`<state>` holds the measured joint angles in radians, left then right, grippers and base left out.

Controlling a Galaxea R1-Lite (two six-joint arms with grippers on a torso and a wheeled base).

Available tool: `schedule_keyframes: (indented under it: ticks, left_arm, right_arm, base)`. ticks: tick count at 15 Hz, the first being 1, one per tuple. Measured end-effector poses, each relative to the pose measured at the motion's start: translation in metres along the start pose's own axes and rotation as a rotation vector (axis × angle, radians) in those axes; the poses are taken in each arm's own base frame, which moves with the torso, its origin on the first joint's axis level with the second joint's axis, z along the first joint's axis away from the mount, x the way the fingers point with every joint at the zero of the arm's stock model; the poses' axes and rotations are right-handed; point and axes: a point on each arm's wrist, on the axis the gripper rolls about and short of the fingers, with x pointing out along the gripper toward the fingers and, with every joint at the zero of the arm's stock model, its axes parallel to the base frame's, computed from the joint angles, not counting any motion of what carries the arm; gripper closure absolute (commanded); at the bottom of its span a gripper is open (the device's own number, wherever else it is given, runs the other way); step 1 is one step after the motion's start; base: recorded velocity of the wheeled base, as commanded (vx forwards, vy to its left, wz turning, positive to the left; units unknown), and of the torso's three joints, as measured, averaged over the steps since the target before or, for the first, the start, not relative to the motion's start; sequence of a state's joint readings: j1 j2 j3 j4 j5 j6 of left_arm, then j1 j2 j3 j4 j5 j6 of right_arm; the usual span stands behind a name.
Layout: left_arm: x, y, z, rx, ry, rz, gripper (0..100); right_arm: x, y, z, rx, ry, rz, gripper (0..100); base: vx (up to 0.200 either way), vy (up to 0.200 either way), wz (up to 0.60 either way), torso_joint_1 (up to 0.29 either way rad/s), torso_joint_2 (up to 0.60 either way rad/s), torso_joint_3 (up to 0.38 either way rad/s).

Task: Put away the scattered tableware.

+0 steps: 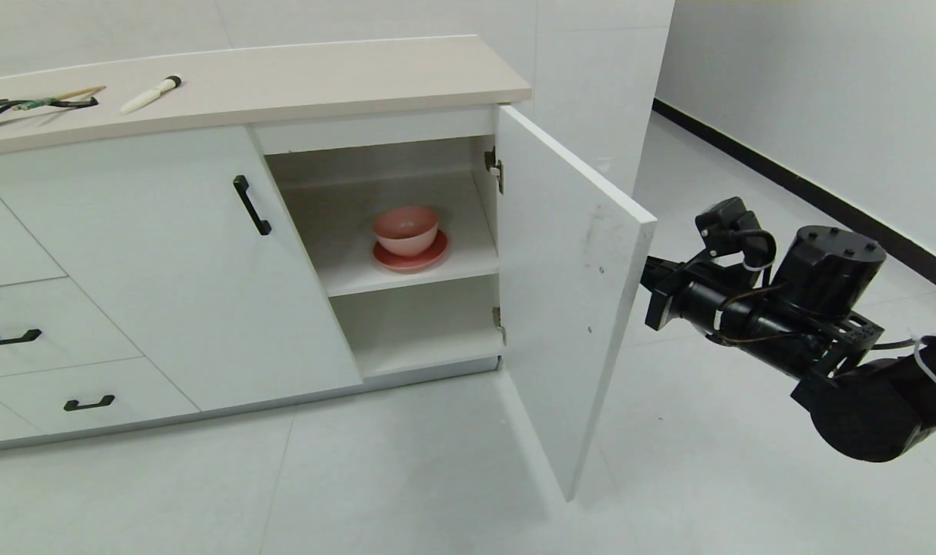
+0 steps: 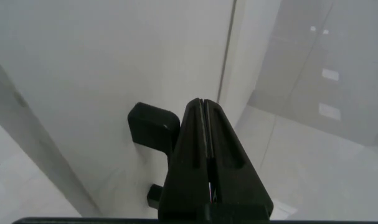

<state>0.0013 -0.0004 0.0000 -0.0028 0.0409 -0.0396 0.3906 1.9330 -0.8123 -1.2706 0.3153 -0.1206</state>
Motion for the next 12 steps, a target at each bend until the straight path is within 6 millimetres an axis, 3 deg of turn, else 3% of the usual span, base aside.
schedule_keyframes:
  ticks: [6, 9, 12]
  left_arm:
    - [0.0, 0.0, 0.0, 0.0, 0.0, 0.0, 0]
    - [0.0, 0.0, 0.0, 0.0, 0.0, 0.0, 0]
    - [0.0, 0.0, 0.0, 0.0, 0.0, 0.0, 0]
  right_arm:
    - [0.016, 0.031, -0.01, 0.033, 0.005, 0.092, 100]
    - [0.029, 0.041, -0.002, 0.049, -0.051, 0.111, 100]
    - [0.046, 0.064, 0.008, 0.131, -0.162, 0.093, 100]
  base:
    - [0.0, 0.0, 0.0, 0.0, 0.0, 0.0]
    - [0.0, 0.0, 0.0, 0.0, 0.0, 0.0]
    - [0.0, 0.0, 0.0, 0.0, 0.0, 0.0]
